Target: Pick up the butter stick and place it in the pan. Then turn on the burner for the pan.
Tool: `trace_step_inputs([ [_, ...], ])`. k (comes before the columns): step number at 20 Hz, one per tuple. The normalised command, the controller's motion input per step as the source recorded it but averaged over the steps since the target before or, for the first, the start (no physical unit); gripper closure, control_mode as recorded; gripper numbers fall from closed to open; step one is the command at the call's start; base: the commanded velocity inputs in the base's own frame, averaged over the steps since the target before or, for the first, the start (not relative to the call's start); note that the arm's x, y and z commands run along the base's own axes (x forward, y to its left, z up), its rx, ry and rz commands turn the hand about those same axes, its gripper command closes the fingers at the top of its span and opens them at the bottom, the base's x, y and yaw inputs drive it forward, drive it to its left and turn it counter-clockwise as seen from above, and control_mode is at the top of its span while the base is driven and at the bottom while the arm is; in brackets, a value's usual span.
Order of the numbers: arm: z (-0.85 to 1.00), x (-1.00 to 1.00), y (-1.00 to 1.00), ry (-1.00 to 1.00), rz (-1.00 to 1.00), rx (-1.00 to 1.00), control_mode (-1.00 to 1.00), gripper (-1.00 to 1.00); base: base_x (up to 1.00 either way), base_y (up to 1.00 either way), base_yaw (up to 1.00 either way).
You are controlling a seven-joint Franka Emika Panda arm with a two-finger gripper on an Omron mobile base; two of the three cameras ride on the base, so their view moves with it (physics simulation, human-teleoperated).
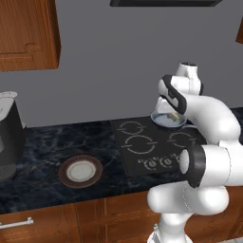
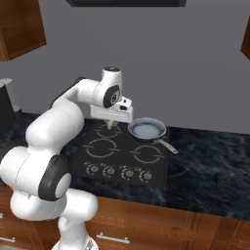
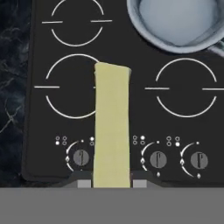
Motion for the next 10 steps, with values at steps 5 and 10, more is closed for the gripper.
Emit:
trace_step_inputs([
  [5,0.00,0.29,-0.46,0.03,-0.18,-0.03,-1.00,1.00,0.00,0.00,0.00],
  [10,0.00,0.27,-0.35,0.01,-0.15,-0.01,-1.00,1.00,0.00,0.00,0.00],
])
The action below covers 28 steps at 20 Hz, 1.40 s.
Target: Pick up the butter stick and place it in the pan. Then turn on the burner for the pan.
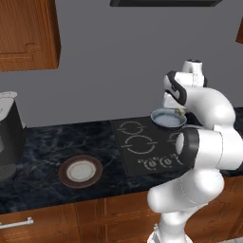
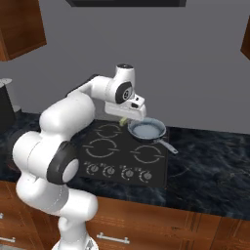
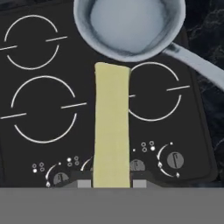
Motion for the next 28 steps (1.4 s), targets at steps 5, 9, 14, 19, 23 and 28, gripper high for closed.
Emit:
trace_step_inputs([
  [5,-0.02,0.35,-0.14,0.00,-0.11,-0.01,-1.00,1.00,0.00,0.00,0.00],
  [9,-0.31,0.31,-0.01,0.00,-0.09,-0.05,-1.00,1.00,0.00,0.00,0.00],
  [14,-0.46,0.31,-0.08,0.00,-0.06,-0.06,-1.00,1.00,0.00,0.00,0.00],
  [19,-0.26,0.25,-0.27,0.00,-0.01,-0.01,-1.00,1.00,0.00,0.00,0.00],
  [23,-0.26,0.36,-0.22,0.00,0.00,0.00,-1.00,1.00,0.00,0.00,0.00],
  [28,-0.28,0.59,-0.02,0.00,0.00,0.00,-1.00,1.00,0.00,0.00,0.00],
])
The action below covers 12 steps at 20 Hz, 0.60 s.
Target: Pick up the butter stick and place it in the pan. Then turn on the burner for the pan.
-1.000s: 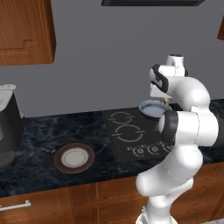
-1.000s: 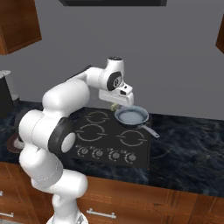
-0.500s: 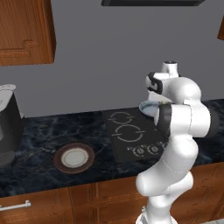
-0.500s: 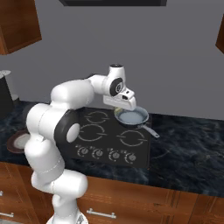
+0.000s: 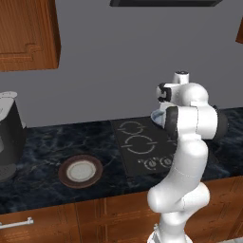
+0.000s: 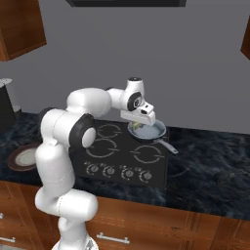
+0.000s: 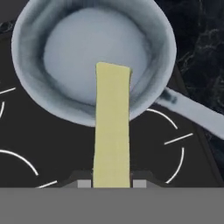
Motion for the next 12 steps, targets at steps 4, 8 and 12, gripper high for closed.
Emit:
trace_step_inputs([
  [4,-0.28,0.62,-0.04,0.00,0.00,0.00,-1.00,1.00,0.00,0.00,0.00],
  [8,-0.30,0.54,-0.15,0.00,0.00,0.00,-1.00,1.00,0.00,0.00,0.00],
  [12,-0.26,0.54,-0.13,0.00,0.00,0.00,-1.00,1.00,0.00,0.00,0.00],
])
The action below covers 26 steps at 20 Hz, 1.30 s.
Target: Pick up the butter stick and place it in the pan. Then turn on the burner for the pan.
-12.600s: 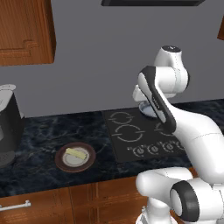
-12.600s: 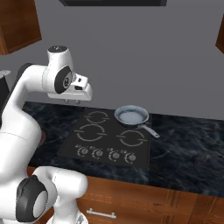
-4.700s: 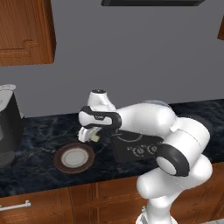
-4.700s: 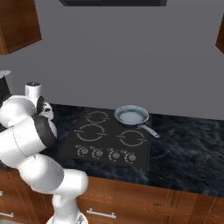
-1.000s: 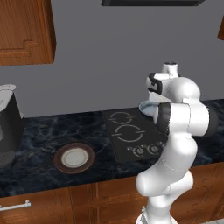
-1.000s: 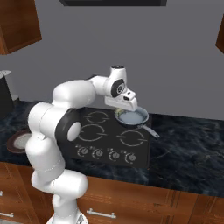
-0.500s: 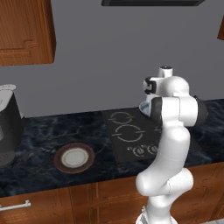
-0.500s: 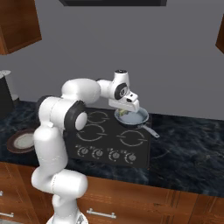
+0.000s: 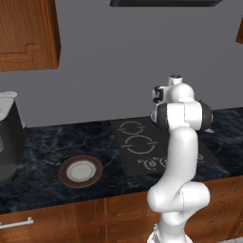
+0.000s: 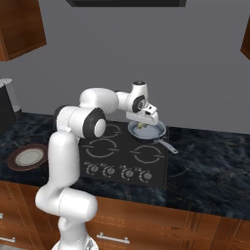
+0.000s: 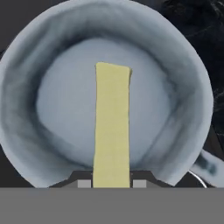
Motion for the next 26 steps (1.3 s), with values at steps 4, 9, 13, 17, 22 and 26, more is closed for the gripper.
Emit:
trace_step_inputs([
  [4,-0.21,0.44,-0.10,0.03,0.00,0.00,-1.00,1.00,0.00,0.00,0.00],
  [9,-0.27,0.31,-0.05,0.04,0.00,0.00,-1.00,1.00,0.00,0.00,0.00],
  [13,-0.32,0.28,0.00,0.04,0.00,0.00,-1.00,1.00,0.00,0.00,0.00],
  [17,-0.27,0.26,-0.01,0.04,0.00,0.00,-1.00,1.00,0.00,0.00,0.00],
  [22,-0.10,0.11,0.00,0.01,0.00,0.00,-1.00,-1.00,0.00,0.00,0.00],
  [26,0.00,0.00,0.00,0.00,0.00,0.00,-1.00,-1.00,0.00,0.00,0.00],
])
